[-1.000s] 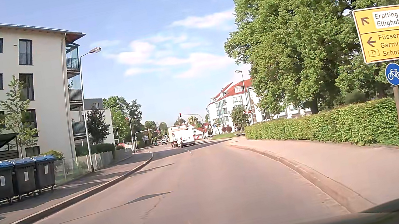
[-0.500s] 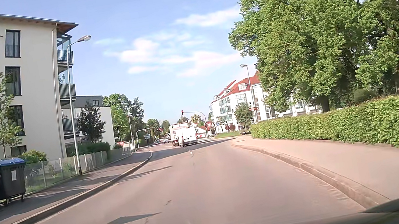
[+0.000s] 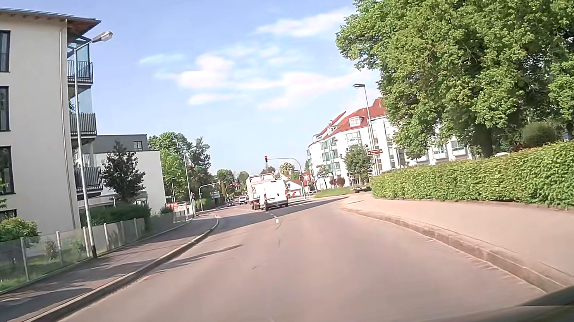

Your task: Follow the waypoints while adhering to traffic rules and regulations

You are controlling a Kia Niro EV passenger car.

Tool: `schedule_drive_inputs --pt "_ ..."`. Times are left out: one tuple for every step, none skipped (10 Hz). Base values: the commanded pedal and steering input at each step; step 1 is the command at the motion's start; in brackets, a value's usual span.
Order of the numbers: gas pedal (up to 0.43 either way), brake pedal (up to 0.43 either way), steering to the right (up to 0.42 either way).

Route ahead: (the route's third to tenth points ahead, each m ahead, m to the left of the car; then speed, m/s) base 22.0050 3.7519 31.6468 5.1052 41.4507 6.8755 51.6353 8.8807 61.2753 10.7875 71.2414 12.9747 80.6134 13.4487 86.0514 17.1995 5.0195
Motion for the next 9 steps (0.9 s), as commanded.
schedule_drive_inputs --pt "0.079 0.000 -0.013" --pt "0.087 0.000 -0.013" --pt "0.087 0.000 -0.013" --pt "0.098 0.000 -0.013" --pt "0.110 0.000 -0.013" --pt "0.110 0.000 -0.012" --pt "0.110 0.000 -0.012" --pt "0.110 0.000 -0.011" --pt "0.110 0.000 -0.011"
